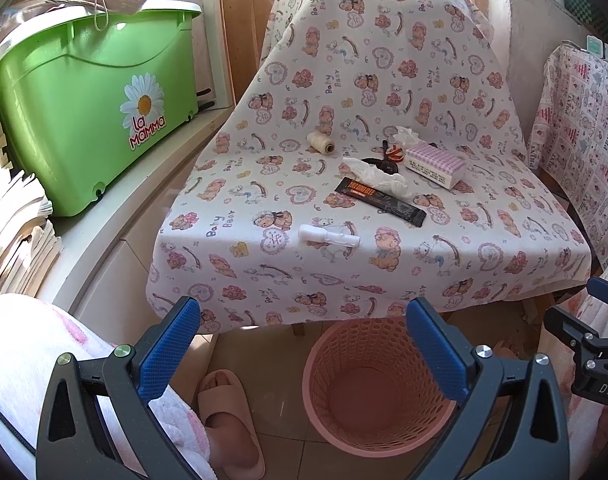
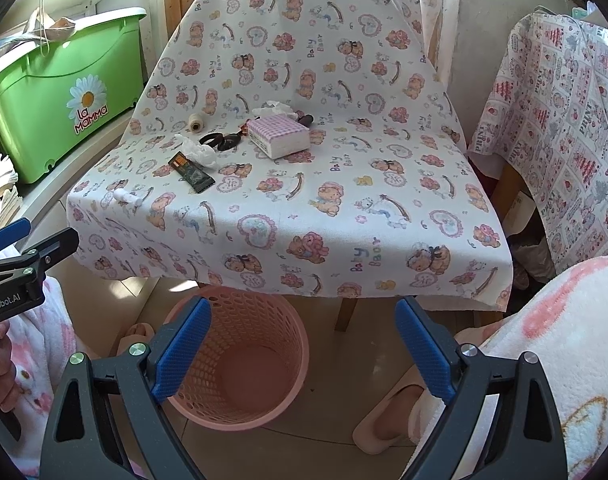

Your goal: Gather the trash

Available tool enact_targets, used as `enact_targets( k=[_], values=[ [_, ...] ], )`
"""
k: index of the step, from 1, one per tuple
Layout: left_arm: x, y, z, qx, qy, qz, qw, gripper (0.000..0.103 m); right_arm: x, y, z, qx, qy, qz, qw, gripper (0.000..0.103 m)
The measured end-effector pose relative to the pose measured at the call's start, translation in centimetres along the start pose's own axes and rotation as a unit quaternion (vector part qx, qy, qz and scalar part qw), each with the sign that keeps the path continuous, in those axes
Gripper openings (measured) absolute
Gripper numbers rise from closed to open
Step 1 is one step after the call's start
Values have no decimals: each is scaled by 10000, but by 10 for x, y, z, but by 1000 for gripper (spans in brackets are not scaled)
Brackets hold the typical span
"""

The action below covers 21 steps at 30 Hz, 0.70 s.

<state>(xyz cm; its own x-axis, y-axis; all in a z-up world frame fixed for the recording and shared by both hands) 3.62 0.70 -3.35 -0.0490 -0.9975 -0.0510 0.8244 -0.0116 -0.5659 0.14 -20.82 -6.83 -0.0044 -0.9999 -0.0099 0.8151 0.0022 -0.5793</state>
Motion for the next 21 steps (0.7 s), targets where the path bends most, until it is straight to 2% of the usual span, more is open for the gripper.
enact_targets(
  k=[14, 21],
  values=[
    [5, -1, 6, -121, 59, -48, 9999, 102, -1, 1, 1, -117, 78, 102, 9998, 94],
    [12, 3, 31, -269, 59, -90, 9996, 101, -3, 4, 11, -197, 126, 360, 9991, 94]
  ],
)
Point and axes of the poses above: each gripper's, at about its wrist camera, not at the fingertips, and y roughly the way its jaws point, x to its right, z to its top, the point moved 6 cm from there along y, roughly the way its jaws point, and after that the axes turned 9 degrees about x, right-handed, at the moved point
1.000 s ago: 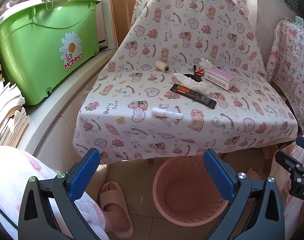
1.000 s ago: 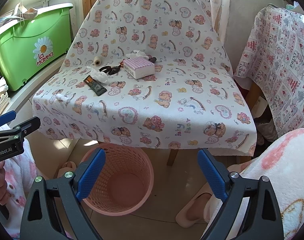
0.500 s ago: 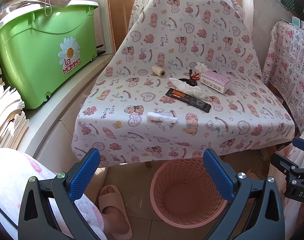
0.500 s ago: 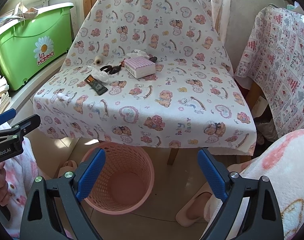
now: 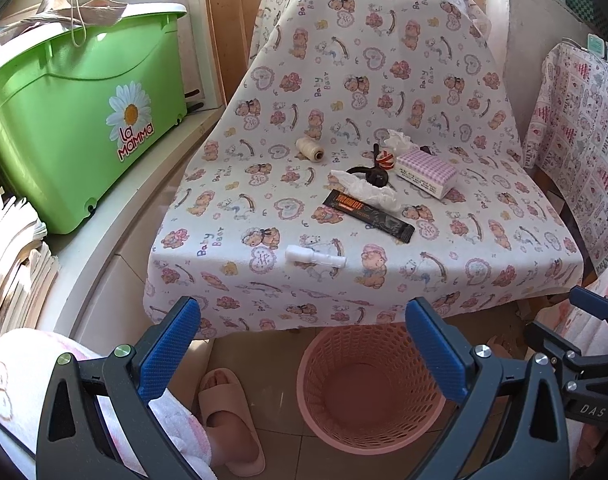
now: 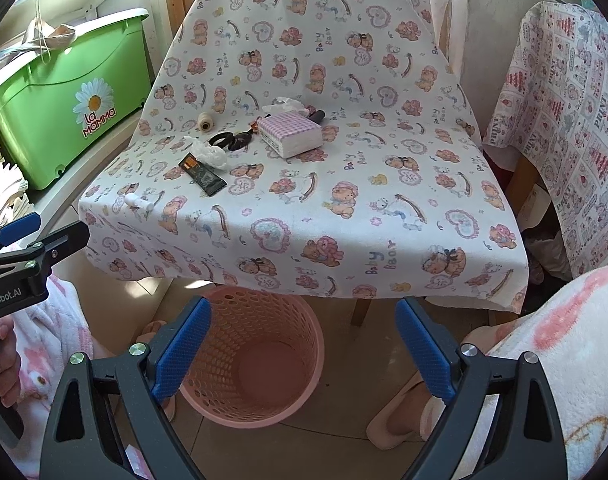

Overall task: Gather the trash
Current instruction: 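Reach the left tool to the white tube and close on it while the right tool reaches the white tissue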

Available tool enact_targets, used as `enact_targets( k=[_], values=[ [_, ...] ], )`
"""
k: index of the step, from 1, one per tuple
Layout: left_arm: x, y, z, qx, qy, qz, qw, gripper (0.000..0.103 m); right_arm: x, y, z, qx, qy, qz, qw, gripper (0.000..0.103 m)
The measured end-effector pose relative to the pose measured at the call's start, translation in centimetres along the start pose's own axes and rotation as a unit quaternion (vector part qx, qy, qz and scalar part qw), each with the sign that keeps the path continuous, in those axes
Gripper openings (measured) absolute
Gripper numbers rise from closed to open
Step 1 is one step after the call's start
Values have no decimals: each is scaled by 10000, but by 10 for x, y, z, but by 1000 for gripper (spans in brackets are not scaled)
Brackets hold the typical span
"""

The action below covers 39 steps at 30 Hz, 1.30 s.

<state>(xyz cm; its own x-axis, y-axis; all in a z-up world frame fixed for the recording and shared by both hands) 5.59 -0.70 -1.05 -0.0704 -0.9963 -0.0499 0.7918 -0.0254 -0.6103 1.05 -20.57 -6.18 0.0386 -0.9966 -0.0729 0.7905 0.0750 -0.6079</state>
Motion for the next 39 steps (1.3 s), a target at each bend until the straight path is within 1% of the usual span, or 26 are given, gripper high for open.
enact_targets(
  k=[2, 3, 5, 7, 8, 9, 10, 11, 12, 13, 15, 17, 19, 21, 22, 25, 26, 27, 30, 32, 33, 34, 36, 37, 38, 39],
  values=[
    [2, 4, 13, -70, -81, -75, 9999, 92, -1, 1, 7, 25, 10, 111, 9999, 94],
    [4, 6, 19, -114, -113, -118, 9998, 90, -1, 1, 12, 52, 18, 167, 9998, 94],
    [6, 9, 32, -195, -205, -201, 9994, 80, -1, 2, 21, 106, 3, 256, 9996, 94],
    [7, 13, 44, -300, -343, -299, 9985, 75, -2, 3, 33, 175, -24, 345, 9992, 93],
    [9, 15, 50, -371, -419, -349, 9978, 75, -1, 3, 40, 237, -29, 380, 9990, 93],
    [10, 19, 55, -459, -472, -360, 9972, 75, 0, 3, 47, 301, -18, 408, 9987, 91],
    [11, 24, 58, -573, -512, -346, 9964, 73, 1, 3, 54, 345, -5, 430, 9985, 87],
    [11, 29, 60, -660, -572, -354, 9955, 68, 3, 4, 61, 374, 18, 434, 9984, 84],
    [11, 33, 61, -719, -660, -363, 9946, 67, 5, 6, 68, 396, 57, 436, 9982, 81],
    [8, 39, 60, -788, -748, -305, 9936, 67, 8, 8, 74, 408, 111, 461, 9980, 77],
    [-1, 52, 54, -967, -989, -132, 9903, 61, 12, 13, 82, 417, 223, 543, 9974, 71],
    [-11, 66, 41, -1227, -1332, -126, 9834, 56, 14, 18, 84, 378, 179, 536, 9977, 67],
    [-18, 77, 28, -1478, -1636, -158, 9753, 52, 13, 22, 82, 353, 53, 499, 9981, 65],
    [-23, 82, 19, -1597, -1933, -222, 9678, 50, 12, 25, 78, 327, -78, 463, 9984, 65],
    [-26, 83, 15, -1641, -2135, -264, 9627, 50, 11, 25, 75, 303, -131, 463, 9984, 65],
    [-31, 86, 7, -1794, -2746, -509, 9433, 49, 8, 27, 64, 228, -208, 462, 9985, 65],
    [-31, 88, 6, -1853, -2863, -531, 9386, 47, 8, 29, 60, 198, -200, 479, 9985, 65],
    [-31, 89, 5, -1903, -2921, -505, 9359, 45, 7, 30, 57, 163, -182, 488, 9985, 65],
    [-28, 96, 6, -1955, -2810, -421, 9387, 42, 7, 35, 53, 99, -94, 498, 9987, 65],
    [-25, 102, 6, -1987, -2892, -509, 9350, 37, 6, 36, 54, 107, -78, 520, 9986, 65],
    [-25, 104, 5, -2021, -2896, -464, 9344, 36, 6, 36, 54, 123, -102, 507, 9986, 65],
    [-25, 106, 5, -2051, -2888, -406, 9343, 32, 6, 35, 54, 138, -129, 490, 9986, 65],
    [-25, 107, 7, -1976, -2854, -320, 9373, 31, 6, 36, 54, 132, -159, 465, 9987, 65],
    [-24, 107, 9, -1938, -2756, -266, 9411, 25, 6, 36, 53, 123, -152, 461, 9987, 65],
    [-22, 107, 11, -1889, -2664, -273, 9448, 8, 7, 36, 53, 116, -138, 457, 9988, 65],
    [-21, 108, 13, -1856, -2617, -322, 9466, 5, 7, 36, 52, 109, -126, 452, 9988, 65]
  ],
)
Point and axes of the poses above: each gripper's, at about its wrist camera, not at the fingertips, and y roughly the way its jaws point, x to its right, z to its top, the point moved 6 cm from there along y, roughly the way its jaws point, and after that the axes turned 9 degrees about x, right-handed, at the moved point
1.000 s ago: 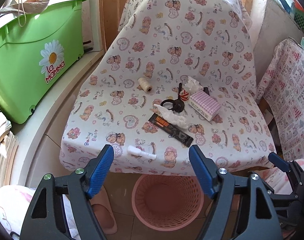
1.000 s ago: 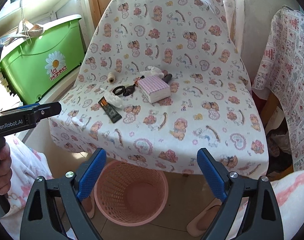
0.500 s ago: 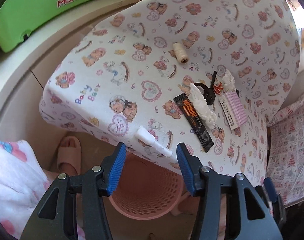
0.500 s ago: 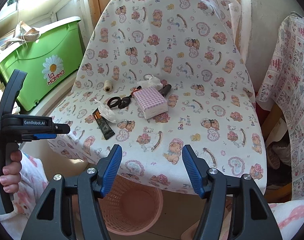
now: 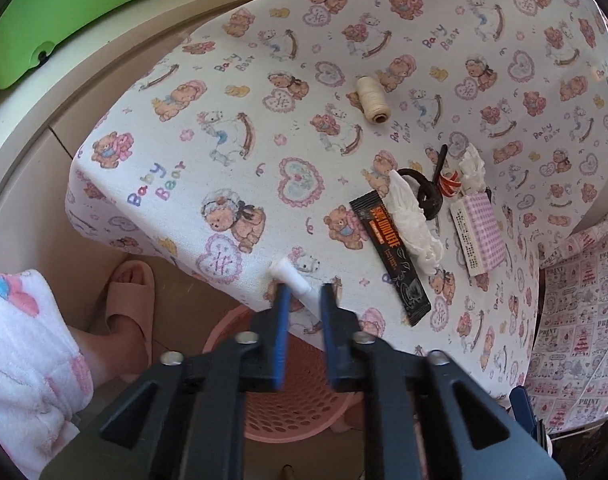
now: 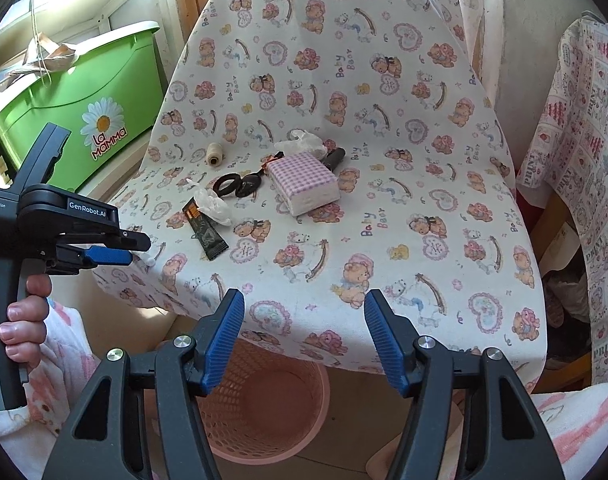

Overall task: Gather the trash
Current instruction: 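Reach the left tool to the white tube and close on it while the right tool reaches the white tissue, then lift the white tube with the left tool while the right tool grasps the white tissue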

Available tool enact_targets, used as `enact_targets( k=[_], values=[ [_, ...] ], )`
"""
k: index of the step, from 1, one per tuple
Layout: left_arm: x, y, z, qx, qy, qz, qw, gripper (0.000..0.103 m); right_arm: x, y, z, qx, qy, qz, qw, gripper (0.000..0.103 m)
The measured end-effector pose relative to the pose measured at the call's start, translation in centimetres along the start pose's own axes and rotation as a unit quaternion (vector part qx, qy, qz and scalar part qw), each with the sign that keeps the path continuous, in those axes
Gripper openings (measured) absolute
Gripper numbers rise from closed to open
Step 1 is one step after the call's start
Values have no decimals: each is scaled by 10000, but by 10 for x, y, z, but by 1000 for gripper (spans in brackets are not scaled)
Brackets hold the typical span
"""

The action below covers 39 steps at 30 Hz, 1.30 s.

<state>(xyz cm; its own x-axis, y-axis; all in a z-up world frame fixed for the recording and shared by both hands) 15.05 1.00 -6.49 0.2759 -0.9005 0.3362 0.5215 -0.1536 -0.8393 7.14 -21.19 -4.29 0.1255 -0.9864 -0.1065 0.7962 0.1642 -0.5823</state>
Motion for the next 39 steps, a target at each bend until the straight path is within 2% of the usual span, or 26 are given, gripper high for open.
enact_targets(
  k=[1, 5, 8, 9, 11, 12, 14, 16, 19, 22, 24, 27, 29, 30, 31, 32, 36, 38, 39],
  values=[
    [2, 0, 1, 1, 24, -57, 10000, 0, 0, 0, 0, -2, 9, -4, 10000, 65],
    [4, -4, 6, 39, 109, -146, 9998, 0, 0, 1, 0, 2, -22, -4, 10000, 65],
    [8, -10, 11, 173, 372, -192, 9990, 0, -5, 2, 4, 36, -75, 37, 10000, 65],
    [9, -9, 12, 137, 453, -189, 9987, 0, -6, 4, 6, 35, -88, 70, 9999, 65],
    [10, -6, 11, -22, 387, -420, 9984, 1, -11, 8, 11, 22, -99, 127, 9999, 65],
    [11, -8, 11, -16, 317, -518, 9982, 2, -13, 10, 13, 28, -84, 145, 9999, 65],
    [16, -11, 13, 102, 422, -563, 9975, 22, -17, 12, 18, 71, -31, 168, 9998, 65],
    [26, -9, 15, 199, 820, -341, 9959, 34, -18, 12, 19, 124, 18, 154, 9998, 65],
    [34, 5, 13, 73, 1310, 34, 9914, 36, -18, 17, 13, 47, 79, 137, 9999, 65],
    [30, 16, 10, -31, 1279, 171, 9916, 36, -16, 19, 7, -10, 130, 133, 9998, 65],
    [31, 19, 11, 4, 1237, 120, 9923, 36, -15, 19, 7, 8, 121, 95, 9999, 65],
    [37, 23, 10, 57, 1438, 220, 9893, 42, -12, 22, 6, -7, 139, 72, 9999, 65],
    [39, 25, 10, 136, 1664, 484, 9848, 41, -10, 24, 6, -19, 181, 76, 9998, 65],
    [41, 27, 10, 178, 1789, 681, 9814, 37, -10, 25, 7, -27, 195, 76, 9998, 65],
    [41, 27, 11, 229, 1902, 870, 9776, 12, -10, 25, 7, -21, 204, 81, 9998, 65],
    [42, 27, 11, 279, 2016, 961, 9743, 11, -10, 26, 9, -9, 210, 101, 9997, 65],
    [39, 14, 15, 336, 1763, 346, 9832, 11, -19, 31, 19, 88, 244, 393, 9989, 65],
    [38, 0, 20, 533, 1832, 227, 9814, 11, -26, 36, 27, 155, 254, 564, 9980, 63],
    [38, -6, 22, 641, 1882, 191, 9799, 11, -30, 41, 32, 167, 240, 626, 9976, 57]
  ],
)
Point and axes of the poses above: each gripper's, at about its wrist camera, not at the fingertips, and y roughly the way its jaws point, x to its right, z to its top, the point moved 6 cm from there along y, roughly the way its jaws point, and after that the axes turned 9 degrees about x, right-handed, at the moved point
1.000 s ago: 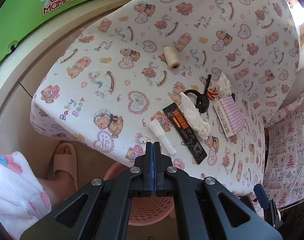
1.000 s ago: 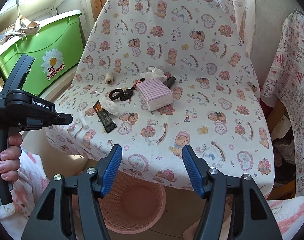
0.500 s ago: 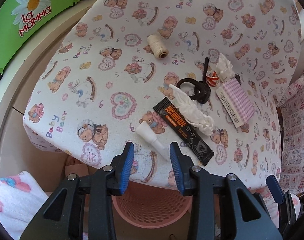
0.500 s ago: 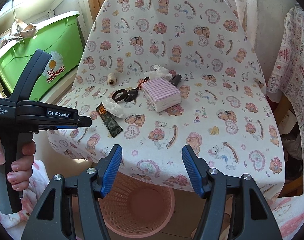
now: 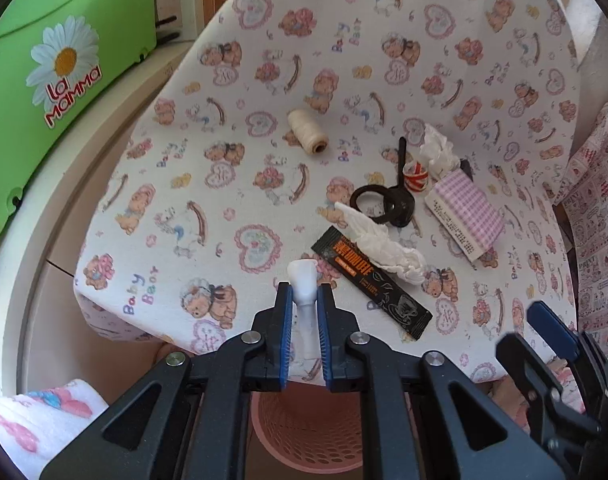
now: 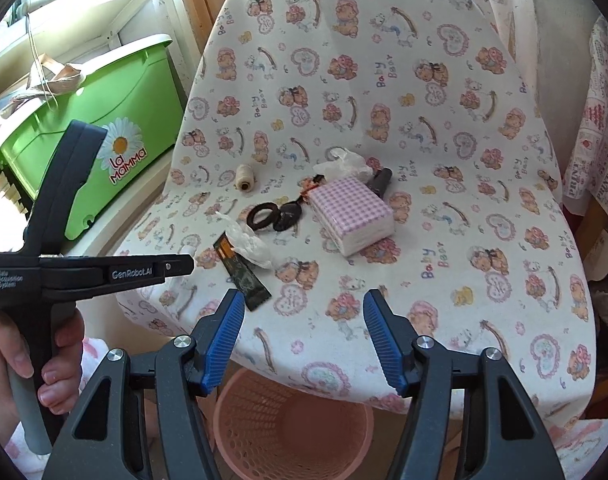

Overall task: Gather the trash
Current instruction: 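Lift the white tube with the left tool while the right tool grasps the white tissue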

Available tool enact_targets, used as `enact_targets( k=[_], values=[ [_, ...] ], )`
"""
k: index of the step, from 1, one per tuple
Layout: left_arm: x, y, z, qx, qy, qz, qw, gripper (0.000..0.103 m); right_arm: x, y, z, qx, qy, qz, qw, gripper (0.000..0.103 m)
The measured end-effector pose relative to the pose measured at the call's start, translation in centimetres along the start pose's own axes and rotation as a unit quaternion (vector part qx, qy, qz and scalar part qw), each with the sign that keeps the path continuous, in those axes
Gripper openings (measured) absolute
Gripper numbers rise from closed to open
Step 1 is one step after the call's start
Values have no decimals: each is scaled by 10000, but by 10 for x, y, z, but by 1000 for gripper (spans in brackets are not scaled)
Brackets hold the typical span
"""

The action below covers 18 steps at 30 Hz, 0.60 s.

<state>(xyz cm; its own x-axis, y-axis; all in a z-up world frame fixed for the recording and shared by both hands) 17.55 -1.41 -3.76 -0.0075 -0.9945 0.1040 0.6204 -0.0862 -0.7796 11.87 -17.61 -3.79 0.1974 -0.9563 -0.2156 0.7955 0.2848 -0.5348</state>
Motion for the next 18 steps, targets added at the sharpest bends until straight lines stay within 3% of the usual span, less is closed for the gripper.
enact_targets(
  k=[3, 9, 14, 16, 18],
  values=[
    [2, -17, 5, 224, 122, -132, 9996, 11, -10, 23, 11, -80, -87, 76, 9999, 52],
    [-10, -25, 7, 256, 51, -240, 9994, 11, -33, 74, 23, -353, -177, 343, 9986, 47],
    [-13, -33, 1, 368, 74, -263, 9989, 11, -38, 101, 16, -722, -67, 405, 9965, 24],
    [-11, -38, 1, 421, 66, -290, 9987, 11, -37, 103, 13, -780, 68, 520, 9956, 6],
    [-8, -45, 3, 486, 26, -360, 9982, 11, -36, 95, 15, -672, 108, 581, 9960, 3]
  ],
)
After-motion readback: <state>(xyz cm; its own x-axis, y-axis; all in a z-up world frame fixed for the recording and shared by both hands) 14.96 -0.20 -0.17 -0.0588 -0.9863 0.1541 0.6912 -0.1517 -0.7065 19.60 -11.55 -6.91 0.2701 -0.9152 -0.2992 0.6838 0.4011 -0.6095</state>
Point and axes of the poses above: each gripper's, at about its wrist camera, not at the fingertips, and y roughly the way its jaws point, x to its right, z to its top, the point moved 6 cm from there along y, roughly the way its jaws point, and after that the axes turned 9 degrees about x, right-handed, at the moved point
